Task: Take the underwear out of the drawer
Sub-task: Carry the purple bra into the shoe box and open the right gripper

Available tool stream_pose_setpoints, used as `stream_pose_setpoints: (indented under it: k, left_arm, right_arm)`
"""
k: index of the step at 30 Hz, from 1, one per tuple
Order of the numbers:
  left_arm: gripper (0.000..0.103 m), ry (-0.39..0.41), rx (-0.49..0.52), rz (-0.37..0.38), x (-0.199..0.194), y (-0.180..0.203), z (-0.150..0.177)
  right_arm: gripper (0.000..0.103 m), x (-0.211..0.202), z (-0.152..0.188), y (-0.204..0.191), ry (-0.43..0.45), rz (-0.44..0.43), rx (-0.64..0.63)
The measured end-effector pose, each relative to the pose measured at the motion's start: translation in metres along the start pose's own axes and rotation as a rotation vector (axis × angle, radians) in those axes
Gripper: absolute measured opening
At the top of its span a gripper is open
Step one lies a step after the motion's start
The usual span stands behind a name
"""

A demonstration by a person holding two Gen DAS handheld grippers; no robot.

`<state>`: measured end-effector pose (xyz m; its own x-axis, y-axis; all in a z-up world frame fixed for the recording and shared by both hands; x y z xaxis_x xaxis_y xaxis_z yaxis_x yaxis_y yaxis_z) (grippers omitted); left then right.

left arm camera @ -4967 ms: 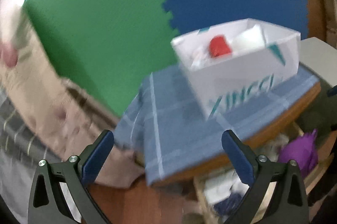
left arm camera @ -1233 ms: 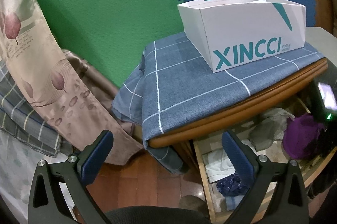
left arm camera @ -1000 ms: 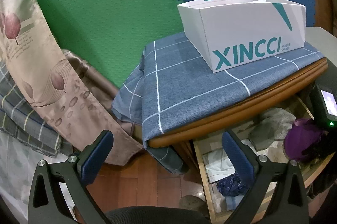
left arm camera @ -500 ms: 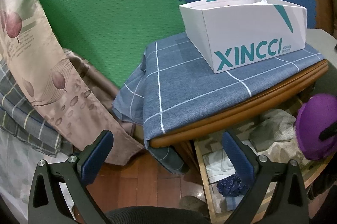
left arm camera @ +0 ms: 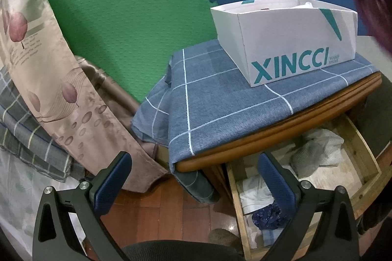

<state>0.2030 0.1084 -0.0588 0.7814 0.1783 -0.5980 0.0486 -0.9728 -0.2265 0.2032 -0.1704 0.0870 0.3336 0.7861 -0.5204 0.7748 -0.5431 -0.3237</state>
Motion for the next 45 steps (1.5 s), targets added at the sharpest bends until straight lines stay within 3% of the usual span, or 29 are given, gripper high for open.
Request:
stream_pose_setpoints:
  k: [7, 15, 24, 30, 39, 40, 44, 45]
  left_arm:
    - [0.102, 0.003, -0.014, 0.003, -0.002, -0.002, 0.000]
    - [0.103, 0.005, -0.012, 0.001, -0.002, -0.001, 0.000]
    - [0.103, 0.004, -0.012, -0.002, -0.002, 0.000, 0.000]
    - [0.103, 0.004, -0.016, 0.002, -0.002, 0.001, 0.000]
    - [0.103, 0.005, -0.017, 0.003, -0.002, 0.003, 0.000]
    - [0.103, 0.006, -0.017, 0.003, -0.002, 0.003, 0.000]
    - [0.103, 0.005, -0.019, 0.005, -0.001, 0.005, -0.001]
    - [0.103, 0.006, -0.019, 0.004, -0.001, 0.004, 0.000]
  right_arm:
    - [0.017, -0.041, -0.087, 0.032, 0.109, 0.107, -0.042]
    - [0.017, -0.029, -0.149, 0.105, 0.156, 0.208, 0.005]
    - [0.017, 0.059, -0.119, 0.199, -0.001, 0.255, 0.172]
    - [0.017, 0.104, -0.080, 0.221, -0.149, 0.261, 0.232]
    - [0.020, 0.127, -0.055, 0.233, -0.238, 0.284, 0.280]
    - [0.021, 0.128, -0.051, 0.234, -0.242, 0.283, 0.288]
    - [0.049, 0.121, -0.039, 0.239, -0.233, 0.272, 0.320]
    - [0.052, 0.120, -0.037, 0.238, -0.227, 0.259, 0.327]
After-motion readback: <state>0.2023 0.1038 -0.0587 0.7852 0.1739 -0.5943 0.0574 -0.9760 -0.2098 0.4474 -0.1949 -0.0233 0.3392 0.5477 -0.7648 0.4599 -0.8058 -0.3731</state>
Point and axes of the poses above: each gripper's, at about its wrist camera, not at the fingertips, and x roughly the way its jaws point, y to its right, z to its underside, the point moved 5 cm from there along x, roughly the way its jaws point, and after that the axes turned 7 degrees about -x, right-handed, at the moved point
